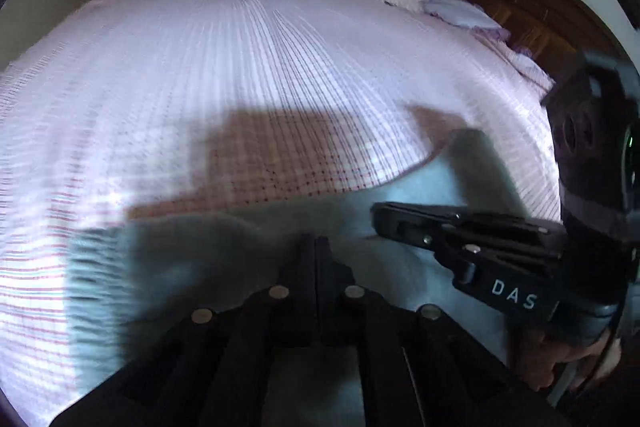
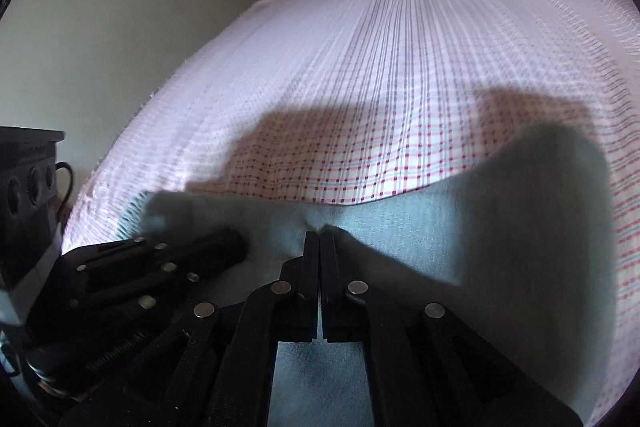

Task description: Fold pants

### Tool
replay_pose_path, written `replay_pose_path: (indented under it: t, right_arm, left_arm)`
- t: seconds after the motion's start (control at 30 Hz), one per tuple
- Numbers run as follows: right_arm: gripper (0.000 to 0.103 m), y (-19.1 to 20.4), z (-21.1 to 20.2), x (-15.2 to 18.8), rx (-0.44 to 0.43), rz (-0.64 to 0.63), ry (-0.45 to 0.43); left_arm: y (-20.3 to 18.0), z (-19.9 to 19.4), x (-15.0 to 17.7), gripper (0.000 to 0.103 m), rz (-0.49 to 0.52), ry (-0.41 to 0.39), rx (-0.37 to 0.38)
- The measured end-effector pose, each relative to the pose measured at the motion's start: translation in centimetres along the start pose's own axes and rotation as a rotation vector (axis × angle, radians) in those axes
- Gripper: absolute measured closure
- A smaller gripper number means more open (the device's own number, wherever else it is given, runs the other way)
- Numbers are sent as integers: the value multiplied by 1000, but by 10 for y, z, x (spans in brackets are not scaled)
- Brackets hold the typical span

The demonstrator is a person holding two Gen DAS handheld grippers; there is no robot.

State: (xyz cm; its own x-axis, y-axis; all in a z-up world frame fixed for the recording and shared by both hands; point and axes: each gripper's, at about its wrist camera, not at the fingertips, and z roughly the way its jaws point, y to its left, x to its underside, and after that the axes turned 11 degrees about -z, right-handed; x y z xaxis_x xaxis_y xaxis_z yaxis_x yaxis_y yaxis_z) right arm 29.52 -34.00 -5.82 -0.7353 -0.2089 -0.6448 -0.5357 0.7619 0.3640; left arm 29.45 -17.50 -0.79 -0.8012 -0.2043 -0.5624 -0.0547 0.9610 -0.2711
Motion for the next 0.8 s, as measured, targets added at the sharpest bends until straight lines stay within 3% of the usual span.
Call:
replay_pose_path:
  t: [0.1,0.17,0.27,0.4,0.5,0.6,0.63,0.7,0.8]
  right_arm:
    - [103,0,-12,-4,5,22,-31]
    - [103,-9,-12,2,-2,57,-28]
    - [103,-11,-8,1,0,61,-15]
    - [103,-13,-28,5,68,56,-65]
    - [103,-37,-32,13,31,168,-73]
    - [102,-34,-57,19,76,129,-71]
    - [96,-34,-80,27,106,132,-115]
    - [63,-45,-110,46,65,194,-210]
    - [53,-80,-146,91,-31,442,-334]
  left_arm:
    - [6,-17,-5,103,-10,-79,-58]
    - [16,-6,-6,103,-20,-63,-129]
    - [30,11,-3,102,-58,4,-110]
    - [20,-3,-2,102,-17,-59,-145]
    - [25,13,1,101,-27,-17,-155]
    - [17,3,1,101,2,-30,-154]
    - [14,-6,2,94,8,-35,-145]
    - [14,-25,7,83,-3,-35,-92]
    - [8,-51,21,64,-45,-38,16]
